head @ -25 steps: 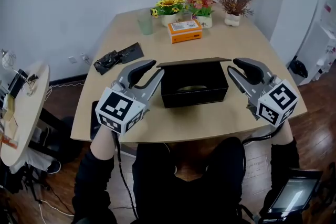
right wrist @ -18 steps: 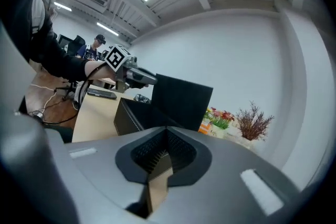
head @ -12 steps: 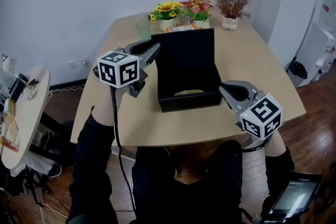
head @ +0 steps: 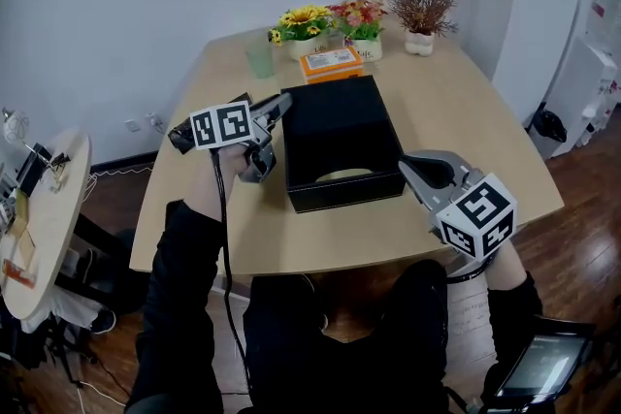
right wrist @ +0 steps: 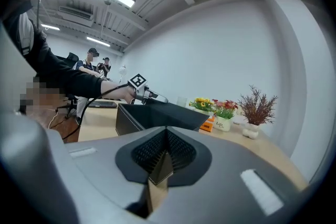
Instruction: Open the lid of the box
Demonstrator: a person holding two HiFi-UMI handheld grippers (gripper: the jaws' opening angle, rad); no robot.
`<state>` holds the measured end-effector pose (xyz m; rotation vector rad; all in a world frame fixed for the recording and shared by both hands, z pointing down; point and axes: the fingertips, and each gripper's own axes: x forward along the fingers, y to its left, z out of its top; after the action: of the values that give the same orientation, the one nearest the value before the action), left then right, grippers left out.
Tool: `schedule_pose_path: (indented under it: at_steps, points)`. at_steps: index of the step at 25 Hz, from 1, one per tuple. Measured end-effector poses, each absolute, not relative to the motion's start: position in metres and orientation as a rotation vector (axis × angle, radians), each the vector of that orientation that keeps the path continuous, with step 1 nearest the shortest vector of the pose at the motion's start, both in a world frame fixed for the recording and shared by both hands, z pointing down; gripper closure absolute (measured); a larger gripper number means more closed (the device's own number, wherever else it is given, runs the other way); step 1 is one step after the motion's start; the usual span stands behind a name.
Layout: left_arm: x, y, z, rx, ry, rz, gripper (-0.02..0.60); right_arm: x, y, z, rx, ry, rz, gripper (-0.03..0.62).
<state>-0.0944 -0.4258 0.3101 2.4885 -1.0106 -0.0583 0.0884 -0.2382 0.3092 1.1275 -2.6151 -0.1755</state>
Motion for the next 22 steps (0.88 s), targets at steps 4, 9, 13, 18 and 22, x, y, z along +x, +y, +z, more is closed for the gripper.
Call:
schedule_pose_path:
  at_steps: [4, 9, 13, 18, 22]
  points:
    - [-0.101, -0.422, 0.345, 2.470, -1.051, 0.098, 0.502, 0.089, -0.239, 0.309, 1.123, -2.624, -0.151, 0.593]
    - [-0.132, -0.407, 0.336, 2.551, -1.252, 0.183, 0.503, 0.090, -0.238, 0.310, 1.128, -2.637, -0.136, 0.594]
    - [-0.126, -0.335, 0.268, 2.798, -1.289, 0.031, 0.502, 0.091, -0.238, 0.308, 1.132, -2.651, -0.133, 0.594]
    - [-0.089, -0.236, 0.250, 3.069, -1.349, 0.068, 0.499, 0.093, -0.238, 0.309, 1.173, -2.667, -0.128, 0.594]
    - [-0.079, -0.184, 0.234, 3.183, -1.554, -0.111, 0.499, 0.095, -0.232, 0.294, 1.285, -2.661, -0.258, 0.592]
